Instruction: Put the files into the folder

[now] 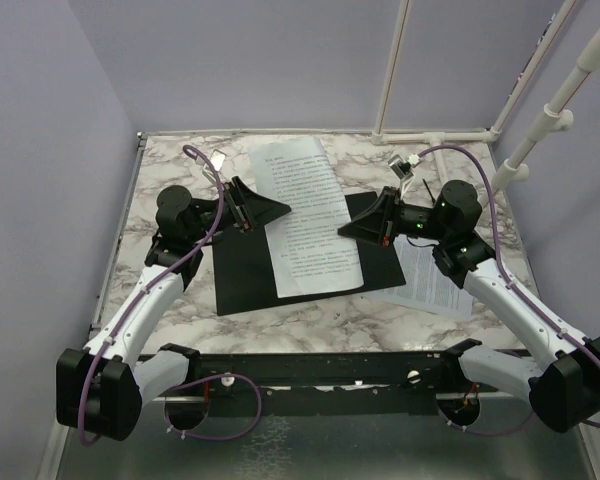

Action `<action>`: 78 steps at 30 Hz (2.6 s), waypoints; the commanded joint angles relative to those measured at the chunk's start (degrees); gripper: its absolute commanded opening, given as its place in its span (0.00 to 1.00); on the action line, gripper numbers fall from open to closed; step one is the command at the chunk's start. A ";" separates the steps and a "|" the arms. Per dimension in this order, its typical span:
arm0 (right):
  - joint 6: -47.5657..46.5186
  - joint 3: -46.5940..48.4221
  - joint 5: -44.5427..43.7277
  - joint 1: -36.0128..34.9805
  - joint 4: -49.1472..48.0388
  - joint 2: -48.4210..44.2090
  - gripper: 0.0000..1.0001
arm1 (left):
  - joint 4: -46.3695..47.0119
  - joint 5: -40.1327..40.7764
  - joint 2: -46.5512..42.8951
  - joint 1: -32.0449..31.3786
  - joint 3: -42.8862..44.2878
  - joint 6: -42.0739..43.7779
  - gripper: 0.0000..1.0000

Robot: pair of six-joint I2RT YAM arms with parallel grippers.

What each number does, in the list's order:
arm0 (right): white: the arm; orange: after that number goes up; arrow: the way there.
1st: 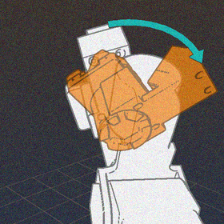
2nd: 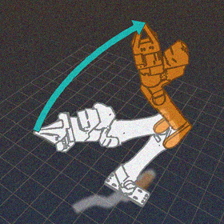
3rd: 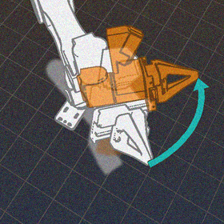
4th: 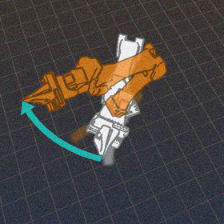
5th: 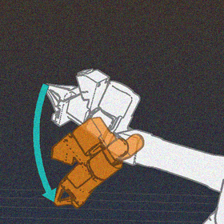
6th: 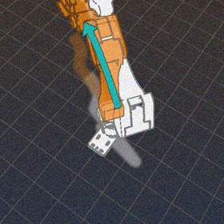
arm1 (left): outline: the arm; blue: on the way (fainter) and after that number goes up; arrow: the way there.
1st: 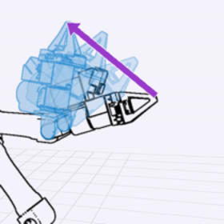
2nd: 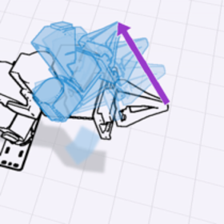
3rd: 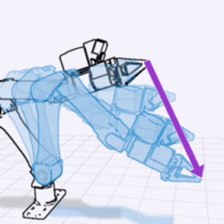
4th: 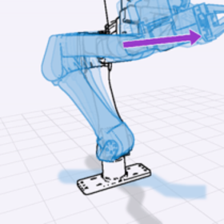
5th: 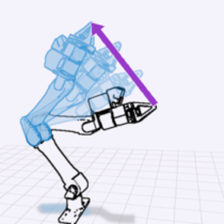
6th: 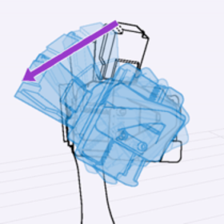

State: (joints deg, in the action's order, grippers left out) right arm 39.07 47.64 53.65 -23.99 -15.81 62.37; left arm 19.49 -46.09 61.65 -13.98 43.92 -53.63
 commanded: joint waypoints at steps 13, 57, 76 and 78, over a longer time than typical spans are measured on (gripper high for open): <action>3.40 0.96 -0.73 -1.39 -6.04 0.48 0.16 | 11.80 -6.22 -4.98 0.18 -2.78 -9.01 0.13; 14.13 -12.62 -2.50 -1.61 -32.98 -9.47 1.00 | 15.58 -15.20 -7.57 -8.70 13.95 -7.51 0.00; 15.62 -8.90 1.72 -1.59 -30.16 -17.41 0.73 | 13.59 -13.27 -6.18 -8.73 9.54 -4.03 0.00; 14.20 -7.55 1.81 -1.59 -26.56 -18.03 0.69 | 12.64 -13.29 -5.98 -8.72 9.45 -3.20 0.00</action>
State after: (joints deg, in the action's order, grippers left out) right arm 55.99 36.67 53.74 -25.19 -48.82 45.91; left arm 33.08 -59.31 55.57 -22.52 54.17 -59.44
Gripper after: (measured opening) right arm 0.716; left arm 0.003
